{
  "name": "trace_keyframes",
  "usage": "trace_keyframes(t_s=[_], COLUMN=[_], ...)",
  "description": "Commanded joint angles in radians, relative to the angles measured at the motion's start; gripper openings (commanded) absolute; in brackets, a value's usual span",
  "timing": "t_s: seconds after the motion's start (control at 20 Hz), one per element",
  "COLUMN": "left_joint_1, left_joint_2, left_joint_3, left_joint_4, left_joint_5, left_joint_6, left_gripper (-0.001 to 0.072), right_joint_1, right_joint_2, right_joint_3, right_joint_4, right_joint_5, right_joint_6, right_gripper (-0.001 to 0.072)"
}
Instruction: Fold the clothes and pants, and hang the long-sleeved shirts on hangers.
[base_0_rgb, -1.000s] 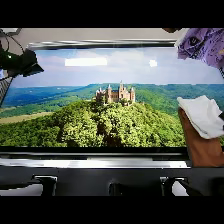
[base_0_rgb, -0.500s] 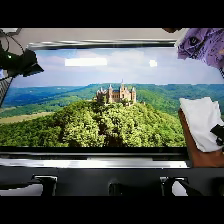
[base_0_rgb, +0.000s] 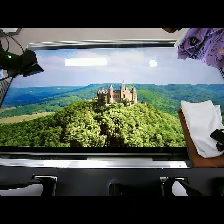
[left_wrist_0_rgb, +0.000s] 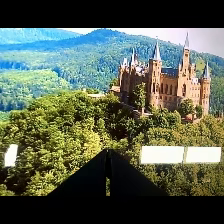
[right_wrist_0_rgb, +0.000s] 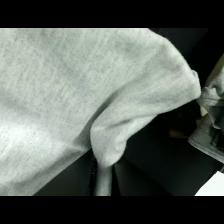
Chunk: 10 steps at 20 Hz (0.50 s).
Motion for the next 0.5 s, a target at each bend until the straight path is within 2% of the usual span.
trace_keyframes(t_s=[0.0,0.35,0.4,0.45], left_joint_1=[0.0,0.0,0.0,0.0], left_joint_2=[0.001,0.001,0.001,0.001], left_joint_3=[0.0,0.0,0.0,0.0], left_joint_4=[0.0,0.0,0.0,0.0], left_joint_5=[0.0,0.0,0.0,0.0], left_joint_6=[0.0,0.0,0.0,0.0], left_gripper=[0.0016,0.0016,0.0016,0.0016], right_joint_1=[-0.001,-0.001,-0.001,-0.001], right_joint_2=[0.001,0.001,0.001,0.001], right_joint_3=[-0.001,-0.001,-0.001,-0.001], right_joint_4=[-0.011,-0.031,-0.031,-0.031], right_joint_5=[0.021,0.014,0.014,0.014], right_joint_6=[0.0,-0.045,-0.054,-0.066], right_gripper=[0.0033,0.0036,0.005,0.0161])
